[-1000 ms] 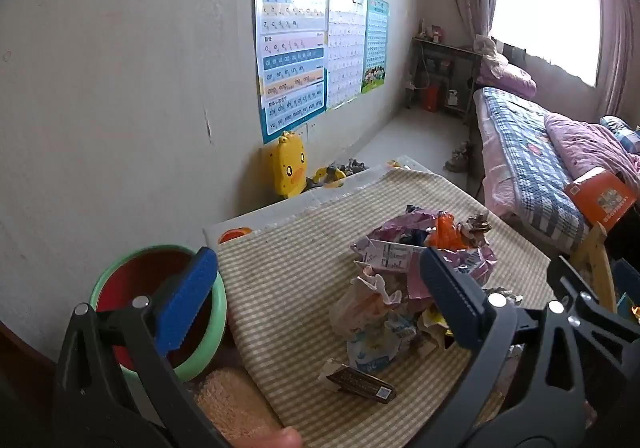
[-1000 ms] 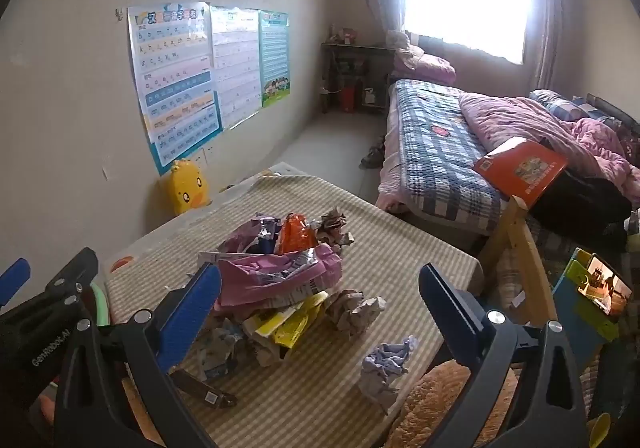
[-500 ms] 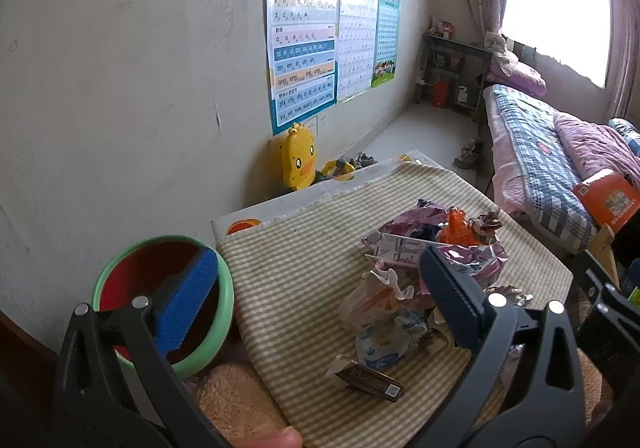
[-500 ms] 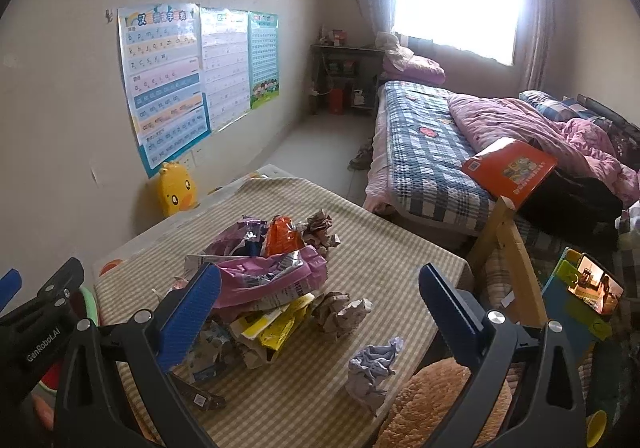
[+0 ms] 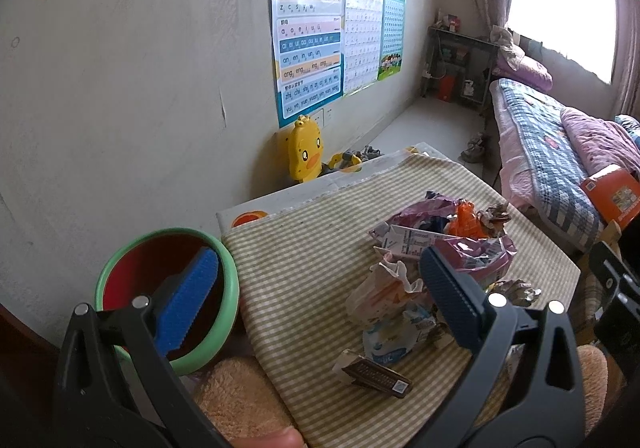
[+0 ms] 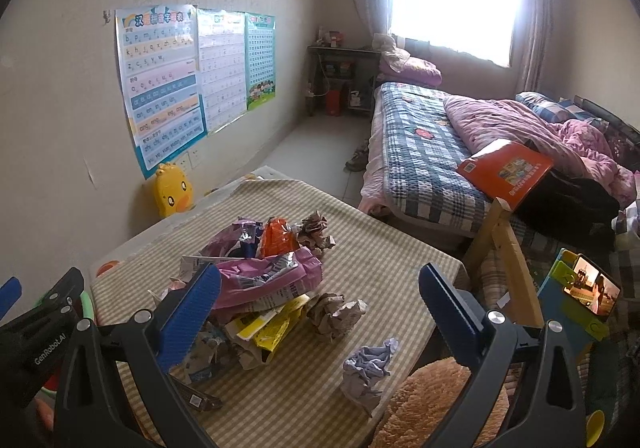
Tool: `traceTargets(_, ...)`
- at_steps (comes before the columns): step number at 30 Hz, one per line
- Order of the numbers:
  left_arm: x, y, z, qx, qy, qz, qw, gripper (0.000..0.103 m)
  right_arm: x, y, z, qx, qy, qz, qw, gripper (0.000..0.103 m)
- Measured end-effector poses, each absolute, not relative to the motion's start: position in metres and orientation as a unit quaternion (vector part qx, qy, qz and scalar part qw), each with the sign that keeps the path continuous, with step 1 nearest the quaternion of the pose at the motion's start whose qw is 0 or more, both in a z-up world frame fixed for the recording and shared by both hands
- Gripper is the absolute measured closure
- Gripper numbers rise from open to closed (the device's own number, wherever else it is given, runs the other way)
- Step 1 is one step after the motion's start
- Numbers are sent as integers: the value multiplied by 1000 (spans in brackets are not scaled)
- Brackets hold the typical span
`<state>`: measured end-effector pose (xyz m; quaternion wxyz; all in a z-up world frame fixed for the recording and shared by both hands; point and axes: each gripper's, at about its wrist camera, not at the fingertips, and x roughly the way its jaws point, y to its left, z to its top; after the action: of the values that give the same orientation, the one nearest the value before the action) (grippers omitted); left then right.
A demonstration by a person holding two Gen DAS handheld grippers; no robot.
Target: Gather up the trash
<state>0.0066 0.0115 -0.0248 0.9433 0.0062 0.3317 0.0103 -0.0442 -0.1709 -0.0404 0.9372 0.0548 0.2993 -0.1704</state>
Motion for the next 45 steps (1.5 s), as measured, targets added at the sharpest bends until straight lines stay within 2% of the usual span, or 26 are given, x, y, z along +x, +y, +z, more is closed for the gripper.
traceTargets(45,5,14,-26,15,330,21,944,3,-47,-177,-50,58,305,-181,933,8)
